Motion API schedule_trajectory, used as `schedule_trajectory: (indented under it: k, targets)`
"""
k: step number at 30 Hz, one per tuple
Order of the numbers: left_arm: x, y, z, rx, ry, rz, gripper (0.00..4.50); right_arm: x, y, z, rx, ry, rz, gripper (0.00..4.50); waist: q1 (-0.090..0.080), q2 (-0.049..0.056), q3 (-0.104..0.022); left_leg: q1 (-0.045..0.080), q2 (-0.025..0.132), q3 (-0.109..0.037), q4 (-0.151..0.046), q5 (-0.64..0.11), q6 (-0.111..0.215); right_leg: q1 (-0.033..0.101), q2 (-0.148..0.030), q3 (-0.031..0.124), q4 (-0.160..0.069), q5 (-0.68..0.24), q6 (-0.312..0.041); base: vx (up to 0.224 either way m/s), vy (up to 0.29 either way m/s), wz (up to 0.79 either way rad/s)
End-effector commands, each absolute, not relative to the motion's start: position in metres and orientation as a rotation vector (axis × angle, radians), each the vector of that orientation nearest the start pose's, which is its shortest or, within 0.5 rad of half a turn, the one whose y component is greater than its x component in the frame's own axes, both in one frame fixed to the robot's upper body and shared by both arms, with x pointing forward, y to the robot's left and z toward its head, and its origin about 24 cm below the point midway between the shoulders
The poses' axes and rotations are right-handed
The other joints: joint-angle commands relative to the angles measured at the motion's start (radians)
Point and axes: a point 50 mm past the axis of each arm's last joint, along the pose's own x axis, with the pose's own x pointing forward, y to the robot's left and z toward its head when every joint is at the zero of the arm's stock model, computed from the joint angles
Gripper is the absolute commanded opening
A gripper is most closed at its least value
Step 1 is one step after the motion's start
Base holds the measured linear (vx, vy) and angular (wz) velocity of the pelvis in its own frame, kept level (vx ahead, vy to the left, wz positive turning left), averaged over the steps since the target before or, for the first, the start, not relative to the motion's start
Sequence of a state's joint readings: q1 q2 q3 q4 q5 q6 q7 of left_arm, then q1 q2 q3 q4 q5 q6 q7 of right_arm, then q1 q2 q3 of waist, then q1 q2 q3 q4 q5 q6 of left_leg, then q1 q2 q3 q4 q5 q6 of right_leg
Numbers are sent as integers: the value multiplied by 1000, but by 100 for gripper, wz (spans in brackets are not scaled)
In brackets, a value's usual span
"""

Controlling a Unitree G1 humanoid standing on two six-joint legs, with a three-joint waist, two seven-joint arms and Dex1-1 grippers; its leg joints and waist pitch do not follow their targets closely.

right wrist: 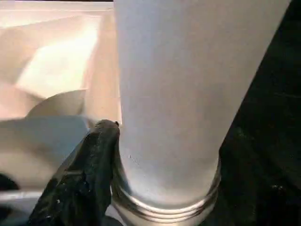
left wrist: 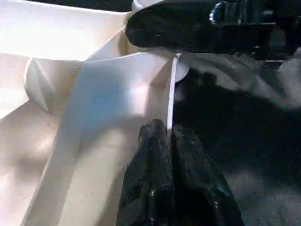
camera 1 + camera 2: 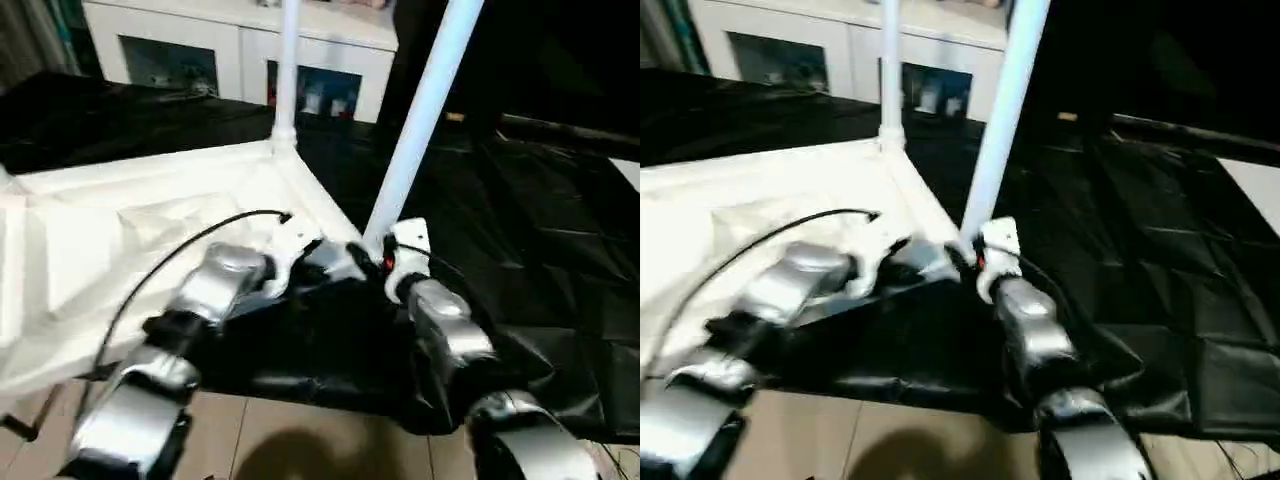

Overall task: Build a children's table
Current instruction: Rotate leg to tighten

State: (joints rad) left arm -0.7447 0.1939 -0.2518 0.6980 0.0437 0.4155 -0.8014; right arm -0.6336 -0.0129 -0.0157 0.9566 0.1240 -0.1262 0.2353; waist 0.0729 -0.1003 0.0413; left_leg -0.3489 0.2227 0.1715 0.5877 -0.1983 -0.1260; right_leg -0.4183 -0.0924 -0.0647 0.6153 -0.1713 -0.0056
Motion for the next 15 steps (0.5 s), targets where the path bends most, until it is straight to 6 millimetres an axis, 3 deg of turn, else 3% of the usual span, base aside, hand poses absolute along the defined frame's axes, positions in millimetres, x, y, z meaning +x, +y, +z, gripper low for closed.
schedule_trajectory:
  k: [1, 3, 5, 6, 9, 15]
  targets:
    - [352, 107, 46, 229, 553, -790, 0, 345, -96, 20, 129, 197, 374, 339, 5, 6, -56, -7, -1, 11, -73, -151, 30, 52, -37, 36, -66, -209, -155, 0, 0, 0]
    - [352, 105, 46, 240, 553, -810, 0, 346, -90, 25, 119, 165, 431, 341, 9, 10, -58, -9, -1, 10, -72, -135, 41, 56, -38, 36, -60, -168, -165, 0, 0, 0]
    - [351, 105, 47, 256, 560, -852, 0, 348, -92, 32, 92, 138, 485, 360, 6, 6, -59, -20, -3, 7, -73, -117, 45, 67, -37, 33, -58, -146, -169, 0, 0, 0]
    - [350, 106, 46, 263, 567, -874, 0, 348, -94, 34, 85, 134, 525, 372, 1, 9, -60, -15, -3, 7, -71, -116, 52, 65, -37, 34, -57, -133, -179, 0, 0, 0]
    - [347, 109, 45, 274, 580, -915, 0, 347, -100, 37, 29, 124, 613, 385, -2, 6, -60, -12, -1, 10, -67, -99, 78, 65, -38, 35, -55, -98, -209, 0, 0, 0]
    - [329, 116, 44, 276, 628, -1127, 0, 334, -137, 40, -173, 131, 846, 385, 6, 10, -55, -6, 3, 13, -67, -118, 95, 63, -38, 36, -58, -107, -242, 0, 0, 0]
